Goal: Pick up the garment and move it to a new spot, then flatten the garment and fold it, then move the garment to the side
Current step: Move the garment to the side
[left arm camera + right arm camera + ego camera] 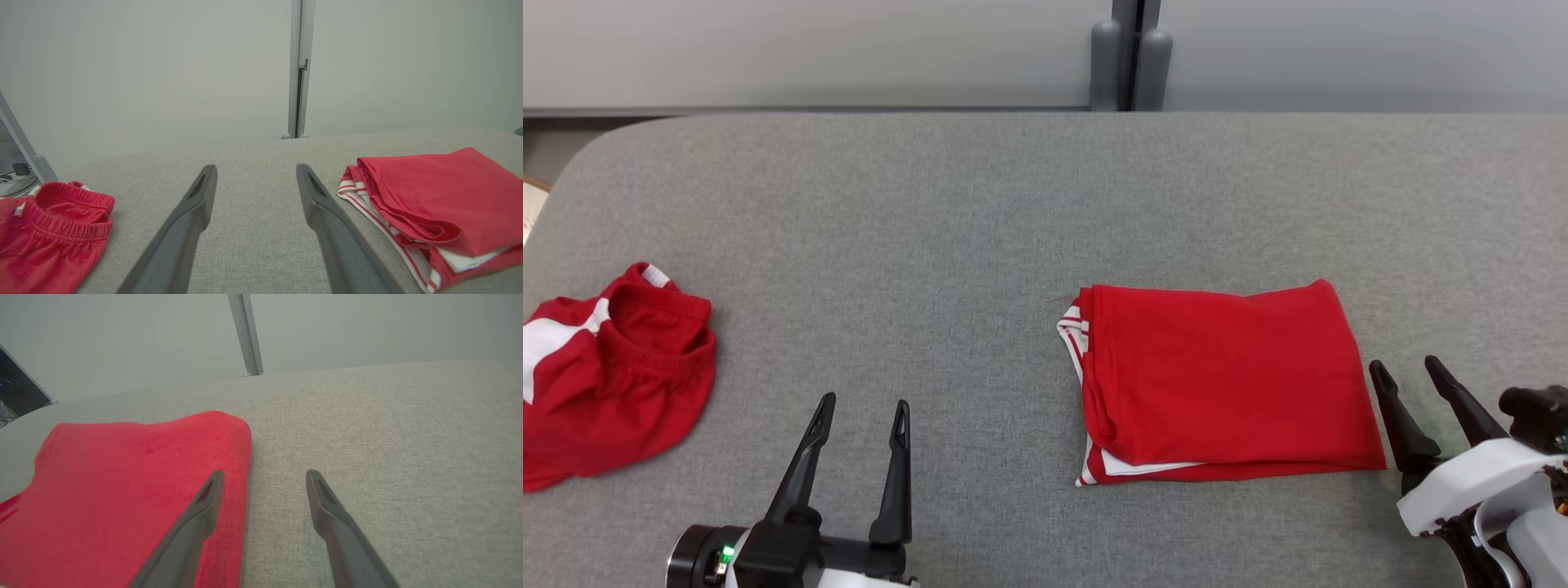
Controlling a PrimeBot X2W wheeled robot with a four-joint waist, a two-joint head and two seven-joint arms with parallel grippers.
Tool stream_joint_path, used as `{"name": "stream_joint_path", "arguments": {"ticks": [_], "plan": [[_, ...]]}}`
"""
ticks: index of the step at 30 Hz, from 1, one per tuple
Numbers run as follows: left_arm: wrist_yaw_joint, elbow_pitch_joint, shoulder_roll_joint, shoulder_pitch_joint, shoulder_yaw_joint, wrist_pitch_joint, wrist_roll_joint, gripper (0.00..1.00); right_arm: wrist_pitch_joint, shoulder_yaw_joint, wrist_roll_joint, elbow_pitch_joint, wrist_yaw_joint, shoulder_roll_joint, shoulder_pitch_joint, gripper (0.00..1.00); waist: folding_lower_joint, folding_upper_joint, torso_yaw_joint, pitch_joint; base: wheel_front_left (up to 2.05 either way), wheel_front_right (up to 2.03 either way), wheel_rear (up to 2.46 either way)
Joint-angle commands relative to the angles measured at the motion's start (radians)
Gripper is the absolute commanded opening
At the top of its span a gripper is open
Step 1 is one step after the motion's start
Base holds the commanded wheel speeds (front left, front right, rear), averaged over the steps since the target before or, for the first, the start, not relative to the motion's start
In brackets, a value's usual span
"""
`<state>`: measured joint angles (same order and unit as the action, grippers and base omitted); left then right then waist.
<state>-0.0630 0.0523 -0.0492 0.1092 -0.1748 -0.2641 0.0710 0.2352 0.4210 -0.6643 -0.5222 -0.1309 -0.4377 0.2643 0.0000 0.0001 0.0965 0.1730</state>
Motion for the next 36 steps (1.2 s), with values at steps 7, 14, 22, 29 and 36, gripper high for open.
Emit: {"name": "stream_joint_path", "arguments": {"ticks": [7, 14, 22, 29, 36], "plan": [[0.003, 0.007, -0.003, -0.06, -0.026, 0.0, -0.008, 1.0, -0.052, 0.137, -0.101, -0.044, 0.0, -0.053, 0.081, 1.0, 0.0, -0.0001, 0.022, 0.074, 0.0, 0.0, 0.0], [0.001, 0.021, -0.003, -0.082, -0.038, 0.0, -0.016, 1.0, -0.054, 0.244, -0.164, -0.066, 0.002, -0.101, 0.136, 0.0, 0.0, -0.0001, 0.011, 0.102, 0.0, 0.0, 0.0], [0.019, 0.035, -0.003, -0.101, -0.024, 0.0, -0.033, 1.0, 0.008, 0.202, -0.094, -0.154, 0.002, -0.152, 0.285, 0.0, 0.0, -0.0001, -0.042, 0.162, 0.0, 0.0, 0.0], [0.051, 0.066, -0.017, -0.162, -0.011, 0.0, -0.067, 1.0, 0.022, 0.143, -0.029, -0.217, 0.001, -0.204, 0.461, 0.0, 0.0, -0.0001, -0.1, 0.285, 0.0, 0.0, 0.0], [0.071, 0.154, -0.031, -0.229, -0.012, 0.0, -0.083, 1.0, 0.026, 0.05, 0.007, -0.27, 0.001, -0.288, 0.564, 0.0, 0.0, -0.0001, -0.141, 0.391, 0.0, 0.0, 0.0]]}}
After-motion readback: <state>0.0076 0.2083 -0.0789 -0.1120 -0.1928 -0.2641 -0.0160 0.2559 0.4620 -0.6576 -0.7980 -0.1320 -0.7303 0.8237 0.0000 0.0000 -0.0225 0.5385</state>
